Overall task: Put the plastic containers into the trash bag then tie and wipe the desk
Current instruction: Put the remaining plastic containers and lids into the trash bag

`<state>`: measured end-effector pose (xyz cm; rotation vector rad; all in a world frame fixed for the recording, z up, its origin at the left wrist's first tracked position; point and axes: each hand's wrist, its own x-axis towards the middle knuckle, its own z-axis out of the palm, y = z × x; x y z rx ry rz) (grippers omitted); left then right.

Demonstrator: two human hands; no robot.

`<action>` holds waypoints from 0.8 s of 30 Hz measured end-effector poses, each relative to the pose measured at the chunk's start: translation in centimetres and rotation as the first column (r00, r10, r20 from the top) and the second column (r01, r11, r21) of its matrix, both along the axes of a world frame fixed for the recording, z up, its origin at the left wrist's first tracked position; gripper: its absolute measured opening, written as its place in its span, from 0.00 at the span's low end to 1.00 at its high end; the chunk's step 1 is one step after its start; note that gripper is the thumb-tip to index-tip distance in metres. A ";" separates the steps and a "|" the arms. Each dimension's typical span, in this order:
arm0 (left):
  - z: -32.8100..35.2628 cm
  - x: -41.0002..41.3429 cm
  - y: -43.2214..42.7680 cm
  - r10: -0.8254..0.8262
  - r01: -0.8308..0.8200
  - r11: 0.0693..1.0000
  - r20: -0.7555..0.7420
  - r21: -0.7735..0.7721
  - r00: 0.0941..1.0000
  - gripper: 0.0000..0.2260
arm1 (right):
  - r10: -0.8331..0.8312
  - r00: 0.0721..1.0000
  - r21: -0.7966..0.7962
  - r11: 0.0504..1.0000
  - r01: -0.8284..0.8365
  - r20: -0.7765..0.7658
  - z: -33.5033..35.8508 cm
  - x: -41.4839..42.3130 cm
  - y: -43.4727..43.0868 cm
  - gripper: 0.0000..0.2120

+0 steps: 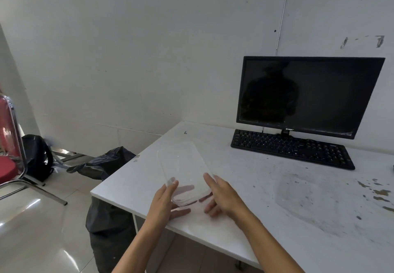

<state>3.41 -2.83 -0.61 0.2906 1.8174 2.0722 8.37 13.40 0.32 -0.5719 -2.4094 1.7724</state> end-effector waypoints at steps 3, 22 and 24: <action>0.4 0.2 -0.9 -0.035 0.034 0.999 -0.030 -0.030 0.999 0.06 | 0.025 0.997 -0.103 0.994 -0.032 -0.069 0.0 0.9 -1.0 0.21; 1.0 -13.4 -17.4 0.190 -0.184 0.979 0.061 -0.088 0.980 0.24 | 0.044 0.987 -0.104 0.993 -0.061 -0.157 4.8 -12.9 -8.5 0.13; 0.0 -16.8 -19.0 0.347 -0.335 0.931 0.072 -0.141 0.935 0.20 | 0.030 0.986 -0.034 0.999 -0.036 -0.161 5.3 -16.4 -8.0 0.13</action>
